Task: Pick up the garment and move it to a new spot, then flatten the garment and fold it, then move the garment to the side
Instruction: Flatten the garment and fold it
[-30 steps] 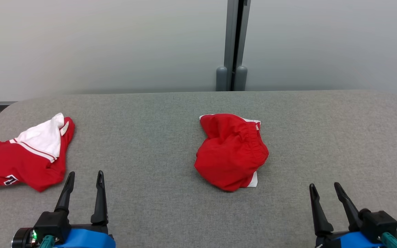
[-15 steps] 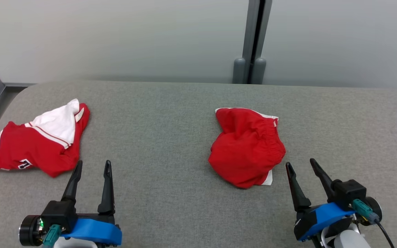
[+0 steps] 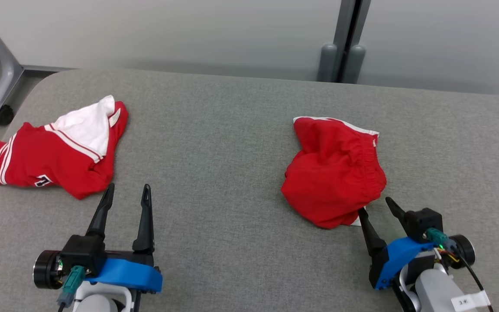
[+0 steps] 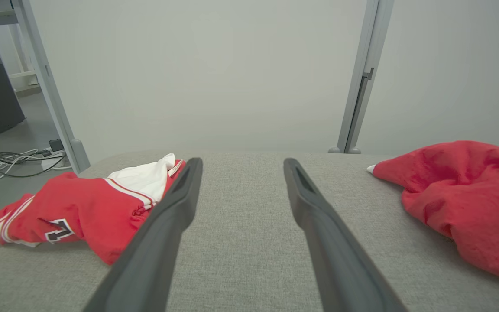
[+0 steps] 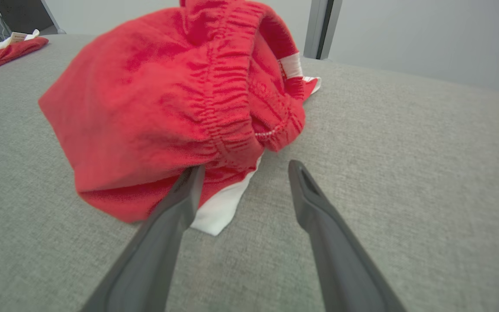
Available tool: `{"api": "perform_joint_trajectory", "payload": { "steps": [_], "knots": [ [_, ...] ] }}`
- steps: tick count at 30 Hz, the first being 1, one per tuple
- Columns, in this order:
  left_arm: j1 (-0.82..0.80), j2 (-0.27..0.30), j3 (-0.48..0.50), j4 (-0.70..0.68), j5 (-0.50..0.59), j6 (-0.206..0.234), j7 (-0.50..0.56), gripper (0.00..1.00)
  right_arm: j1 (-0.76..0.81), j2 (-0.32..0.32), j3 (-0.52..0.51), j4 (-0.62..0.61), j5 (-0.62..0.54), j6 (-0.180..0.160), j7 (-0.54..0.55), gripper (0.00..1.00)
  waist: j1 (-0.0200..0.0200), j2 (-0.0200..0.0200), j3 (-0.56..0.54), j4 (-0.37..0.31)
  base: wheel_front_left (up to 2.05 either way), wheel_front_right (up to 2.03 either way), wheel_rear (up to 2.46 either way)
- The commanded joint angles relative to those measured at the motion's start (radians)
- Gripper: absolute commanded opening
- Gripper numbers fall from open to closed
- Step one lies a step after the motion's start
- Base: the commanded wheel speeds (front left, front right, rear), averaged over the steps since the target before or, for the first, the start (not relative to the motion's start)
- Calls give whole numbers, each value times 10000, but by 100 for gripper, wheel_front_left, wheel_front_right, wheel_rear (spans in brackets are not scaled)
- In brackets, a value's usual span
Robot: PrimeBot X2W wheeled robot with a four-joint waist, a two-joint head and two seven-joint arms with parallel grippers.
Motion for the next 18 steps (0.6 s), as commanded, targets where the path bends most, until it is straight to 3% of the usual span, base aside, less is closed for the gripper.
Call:
{"api": "perform_joint_trajectory", "payload": {
  "steps": [1, 16, 17, 18],
  "knots": [
    [-193, -15, -71, 36, -12, -56, -26, 100, -326, -85, 23, 241, -57, 3, -33, 100, -1, -3, 134, 132, 0, 0, 0],
    [-616, -82, -415, 254, -100, -82, -26, 100, -2041, 60, 188, 3587, -366, 3, -7, 100, -1, -3, 423, 475, 0, 0, 0],
    [-617, -86, -420, 260, -98, -83, -26, 100, -2067, 87, 236, 3778, -328, 5, 4, 48, -1, -3, 416, 466, 0, 0, 0],
    [-609, -90, -413, 268, -95, -84, -26, 100, -2095, 110, 246, 3910, -261, 5, 25, 21, -1, -3, 405, 444, 0, 0, 0]
  ]
}}
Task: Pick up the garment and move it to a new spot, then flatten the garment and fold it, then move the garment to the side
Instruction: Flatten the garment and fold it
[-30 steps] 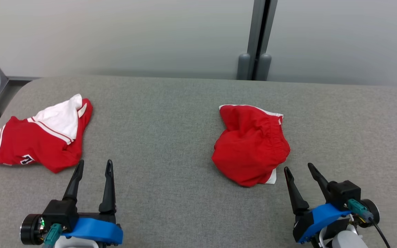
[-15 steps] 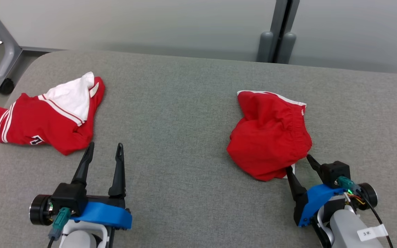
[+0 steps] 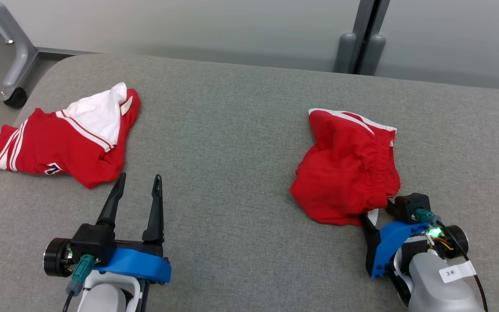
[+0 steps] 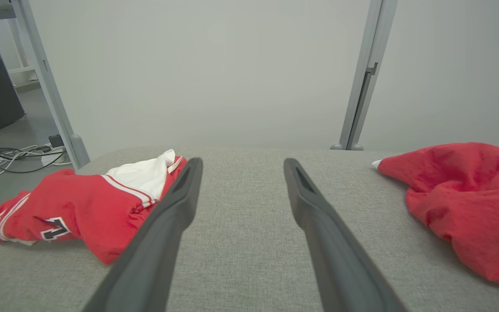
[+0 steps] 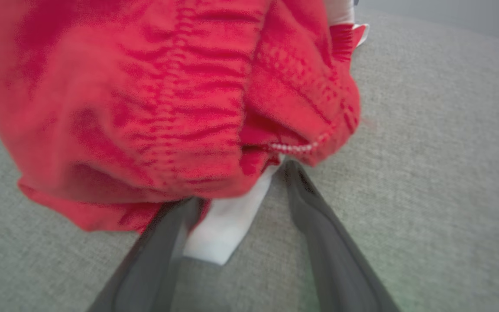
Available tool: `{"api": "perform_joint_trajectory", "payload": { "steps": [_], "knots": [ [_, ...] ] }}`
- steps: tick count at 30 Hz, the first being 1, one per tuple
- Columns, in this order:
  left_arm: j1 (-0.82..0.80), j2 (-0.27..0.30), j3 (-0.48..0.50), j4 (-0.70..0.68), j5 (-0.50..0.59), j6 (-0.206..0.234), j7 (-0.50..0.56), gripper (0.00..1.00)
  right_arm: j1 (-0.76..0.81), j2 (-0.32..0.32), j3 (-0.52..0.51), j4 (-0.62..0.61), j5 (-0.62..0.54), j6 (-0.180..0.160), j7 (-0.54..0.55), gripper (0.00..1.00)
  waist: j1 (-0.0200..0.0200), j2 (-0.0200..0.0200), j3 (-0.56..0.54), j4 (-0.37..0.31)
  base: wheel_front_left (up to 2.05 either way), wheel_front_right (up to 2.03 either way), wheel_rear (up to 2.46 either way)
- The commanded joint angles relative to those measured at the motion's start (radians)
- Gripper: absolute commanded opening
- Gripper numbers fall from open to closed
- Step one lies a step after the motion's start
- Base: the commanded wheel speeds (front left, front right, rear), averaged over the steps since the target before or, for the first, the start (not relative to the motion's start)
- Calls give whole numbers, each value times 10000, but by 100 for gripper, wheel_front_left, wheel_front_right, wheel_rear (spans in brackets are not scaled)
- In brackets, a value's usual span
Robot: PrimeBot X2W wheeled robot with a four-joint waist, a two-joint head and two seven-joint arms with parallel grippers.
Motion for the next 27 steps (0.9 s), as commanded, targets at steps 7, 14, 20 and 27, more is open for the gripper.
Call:
{"api": "perform_joint_trajectory", "payload": {
  "steps": [7, 14, 20, 27],
  "knots": [
    [79, -19, 130, 41, -31, -71, -26, 100, 244, -224, -161, -365, 610, -2, 53, 0, 0, 0, -243, -516, 0, 0, 0],
    [276, -40, 103, -15, -89, -72, -26, 100, 1304, -1064, -673, -2070, 1210, 2, 49, 0, 0, 0, -559, -1169, 0, 0, 0],
    [352, -49, 78, -67, -156, -73, -26, 100, 2082, -1533, -1296, -3374, 1476, 3, 49, 0, 0, 0, -636, -1537, 0, 0, 0],
    [423, -62, 75, -31, -256, -74, -26, 100, 2731, -1460, -1516, -5337, 1531, 3, 48, 0, 0, 0, -808, -1697, 0, 0, 0]
  ]
}}
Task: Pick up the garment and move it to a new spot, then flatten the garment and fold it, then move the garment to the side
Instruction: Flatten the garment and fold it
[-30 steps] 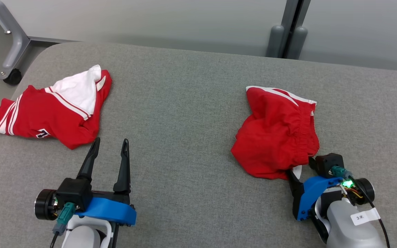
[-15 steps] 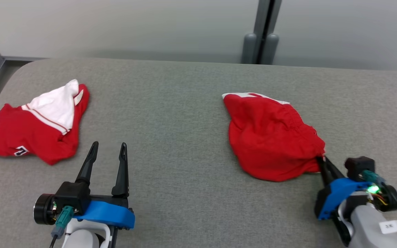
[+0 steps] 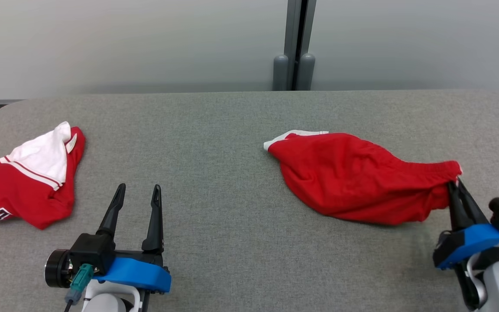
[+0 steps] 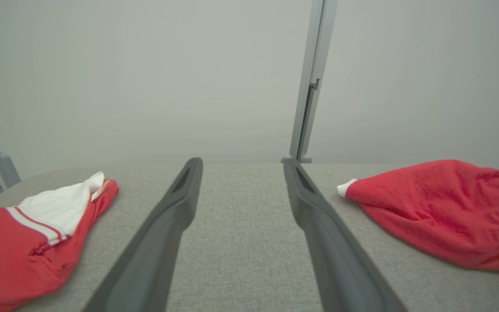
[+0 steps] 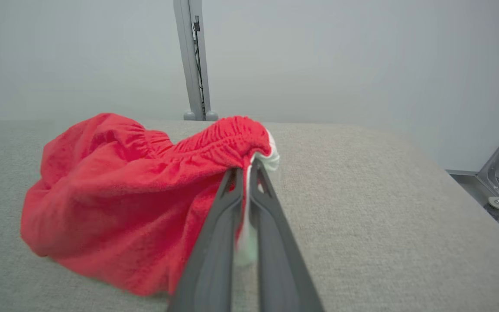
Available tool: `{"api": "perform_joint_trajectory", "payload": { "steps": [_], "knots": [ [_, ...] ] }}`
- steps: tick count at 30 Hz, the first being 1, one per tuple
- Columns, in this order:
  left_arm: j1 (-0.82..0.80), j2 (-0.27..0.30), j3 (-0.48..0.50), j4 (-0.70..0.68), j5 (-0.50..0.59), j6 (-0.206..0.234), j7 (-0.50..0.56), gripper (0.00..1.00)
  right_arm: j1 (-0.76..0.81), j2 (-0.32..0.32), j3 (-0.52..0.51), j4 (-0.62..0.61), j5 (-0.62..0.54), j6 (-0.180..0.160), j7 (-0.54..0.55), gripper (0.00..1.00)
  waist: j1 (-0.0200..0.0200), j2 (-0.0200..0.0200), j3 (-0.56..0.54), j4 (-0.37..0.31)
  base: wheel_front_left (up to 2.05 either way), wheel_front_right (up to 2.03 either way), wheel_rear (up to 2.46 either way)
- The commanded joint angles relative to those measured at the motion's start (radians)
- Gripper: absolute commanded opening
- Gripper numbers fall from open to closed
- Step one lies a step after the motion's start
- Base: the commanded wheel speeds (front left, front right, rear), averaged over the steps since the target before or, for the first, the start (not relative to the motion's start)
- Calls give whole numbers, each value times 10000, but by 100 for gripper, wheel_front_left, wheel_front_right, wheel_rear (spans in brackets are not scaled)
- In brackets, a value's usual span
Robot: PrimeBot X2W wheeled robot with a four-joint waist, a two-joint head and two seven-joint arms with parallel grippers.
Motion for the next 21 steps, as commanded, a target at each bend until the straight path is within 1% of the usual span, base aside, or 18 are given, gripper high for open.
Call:
{"api": "perform_joint_trajectory", "payload": {
  "steps": [1, 4, 5, 9, 12, 16, 21],
  "knots": [
    [70, -10, -5, 0, -86, -72, -26, 100, 165, 181, 206, -460, -16, 1, -6, 0, 0, -1, -52, 27, 0, 0, 0],
    [81, -13, -3, -23, -166, -72, -26, 100, 118, 385, 721, -1126, -48, 1, -7, 0, 0, -1, -132, 147, 0, 0, 0],
    [81, -13, -3, -23, -166, -72, -26, 100, 118, 385, 721, -1126, -48, 1, -7, 0, 0, -1, -132, 147, 0, 0, 0],
    [128, -13, -54, -63, -287, -37, -26, 100, -105, 731, 1728, -1735, -21, 1, -6, 0, 0, -1, -216, 428, 0, 0, 0],
    [146, -13, -30, -63, -341, -2, -26, 100, -303, 1010, 2632, -1905, 71, 1, -6, 0, 0, -1, -260, 702, 0, 0, 0],
    [197, -14, -14, -28, -410, 18, -28, 100, -554, 1363, 3888, -1662, 194, 3, -6, 0, 0, -1, -308, 1108, 0, 0, 0],
    [252, -16, -84, -51, -506, 81, -26, 100, -898, 1685, 5532, -992, 435, 1, -7, 0, 0, -1, -267, 1579, 0, 0, 0]
  ]
}}
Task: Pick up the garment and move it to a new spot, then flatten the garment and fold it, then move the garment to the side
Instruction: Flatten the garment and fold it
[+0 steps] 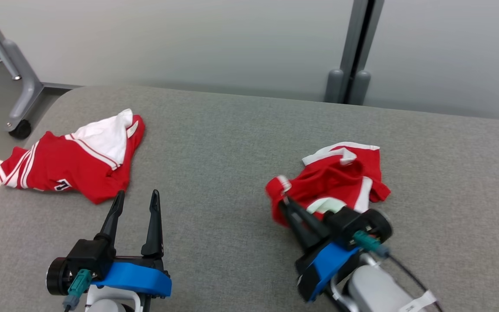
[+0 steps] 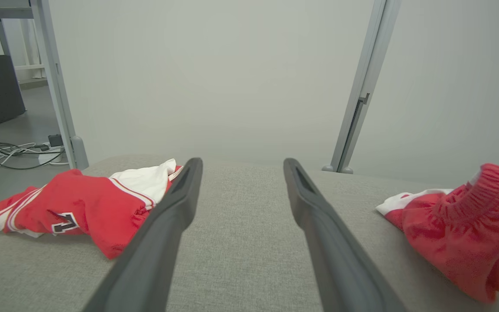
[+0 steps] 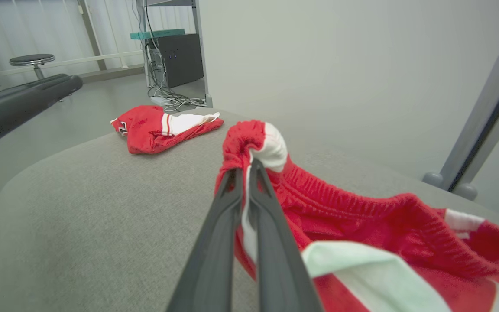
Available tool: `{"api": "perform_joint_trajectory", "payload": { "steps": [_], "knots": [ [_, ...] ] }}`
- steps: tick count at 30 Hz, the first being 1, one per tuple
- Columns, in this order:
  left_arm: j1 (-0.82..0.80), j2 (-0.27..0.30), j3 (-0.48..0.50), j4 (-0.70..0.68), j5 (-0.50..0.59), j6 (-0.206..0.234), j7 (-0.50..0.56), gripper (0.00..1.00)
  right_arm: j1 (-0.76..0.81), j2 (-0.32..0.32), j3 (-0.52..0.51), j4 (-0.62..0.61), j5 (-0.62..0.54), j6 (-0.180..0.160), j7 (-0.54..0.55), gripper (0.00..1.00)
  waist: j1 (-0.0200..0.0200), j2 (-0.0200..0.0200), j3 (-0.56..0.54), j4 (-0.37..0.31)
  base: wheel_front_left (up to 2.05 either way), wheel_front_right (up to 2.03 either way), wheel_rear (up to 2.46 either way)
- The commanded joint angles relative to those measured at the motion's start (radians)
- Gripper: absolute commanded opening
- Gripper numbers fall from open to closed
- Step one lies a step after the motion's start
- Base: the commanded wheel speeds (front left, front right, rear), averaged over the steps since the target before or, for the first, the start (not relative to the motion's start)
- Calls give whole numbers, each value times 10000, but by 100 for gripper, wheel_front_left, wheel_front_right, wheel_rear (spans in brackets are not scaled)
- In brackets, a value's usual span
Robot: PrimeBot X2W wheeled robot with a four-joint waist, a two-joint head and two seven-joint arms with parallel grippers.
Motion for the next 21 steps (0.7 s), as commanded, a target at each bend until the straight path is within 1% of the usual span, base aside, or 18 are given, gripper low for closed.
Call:
{"api": "perform_joint_trajectory", "payload": {
  "steps": [1, 3, 8, 9, 10, 11, 13, 15, 19, 21],
  "knots": [
    [55, -11, -42, -16, -64, 63, -26, 100, -96, 66, 345, 134, 94, 5, -9, 0, 1, 0, 90, 149, 0, 0, 0],
    [64, -11, -56, -12, -91, 85, -26, 100, -161, 81, 1094, 461, 313, 3, -9, 0, 1, 0, 127, 266, 0, 0, 0],
    [34, -14, -108, 47, -177, 104, -26, 100, -99, 83, 3254, 893, 1386, 5, -9, 0, 1, 0, 160, 446, 0, 0, 0],
    [34, -13, -117, 54, -197, 115, -26, 100, -83, 81, 3623, 1079, 1596, 5, -9, 26, 1, 0, 163, 456, 0, 0, 0],
    [33, -11, -121, 59, -215, 105, -26, 100, -96, 82, 3975, 1223, 1771, 5, -9, 39, 1, 0, 169, 461, 0, 0, 0],
    [33, -11, -122, 59, -230, 116, -26, 100, -179, 94, 4150, 1248, 1907, 3, -12, 100, 1, 0, 174, 454, 0, 0, 0],
    [45, -11, -92, 62, -230, 147, -26, 100, -224, 91, 4353, 1295, 2118, 5, -9, 100, 1, 0, 181, 386, 0, 0, 0],
    [70, -13, -64, 67, -214, 149, -26, 100, -285, 86, 4299, 1223, 2179, 3, -9, 100, 1, 0, 176, 270, 0, 0, 0],
    [138, -10, -55, 85, -178, 164, -26, 100, 1, 88, 3558, 969, 1977, 3, -8, 100, 1, 0, 80, 36, 0, 0, 0],
    [141, -12, -26, 90, -171, 176, -26, 100, 200, 90, 3097, 810, 1664, 3, -9, 100, 1, 0, 34, -97, 0, 0, 0]
  ]
}}
